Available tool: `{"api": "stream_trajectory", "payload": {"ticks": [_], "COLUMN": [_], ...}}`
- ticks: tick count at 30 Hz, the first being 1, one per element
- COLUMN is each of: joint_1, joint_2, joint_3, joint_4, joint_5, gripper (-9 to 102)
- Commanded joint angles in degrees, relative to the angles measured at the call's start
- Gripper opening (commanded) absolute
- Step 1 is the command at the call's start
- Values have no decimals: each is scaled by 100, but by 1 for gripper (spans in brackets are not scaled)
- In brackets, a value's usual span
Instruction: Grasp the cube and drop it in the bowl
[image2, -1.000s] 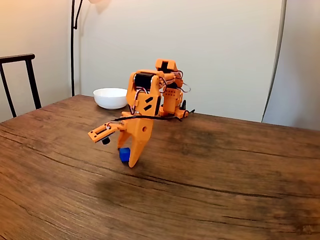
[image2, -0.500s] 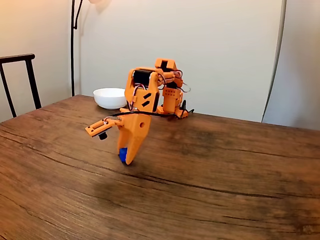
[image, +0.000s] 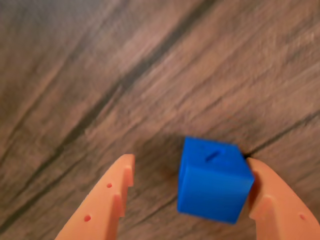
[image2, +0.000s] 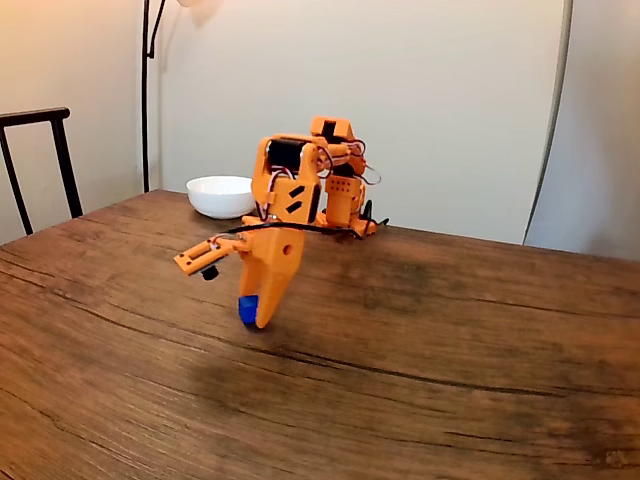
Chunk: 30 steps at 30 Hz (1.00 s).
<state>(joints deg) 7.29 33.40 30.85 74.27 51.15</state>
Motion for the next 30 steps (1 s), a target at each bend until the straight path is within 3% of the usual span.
{"api": "stream_trajectory", "payload": {"ticks": [1, 16, 23, 30], "joint_1": [-35, -35, -18, -44], "joint_2": [9, -9, -229, -756], "joint_3": [-9, 35, -70, -527], "joint_4": [158, 97, 114, -35], "joint_5": [18, 18, 9, -26], "gripper": [29, 29, 10, 8]}}
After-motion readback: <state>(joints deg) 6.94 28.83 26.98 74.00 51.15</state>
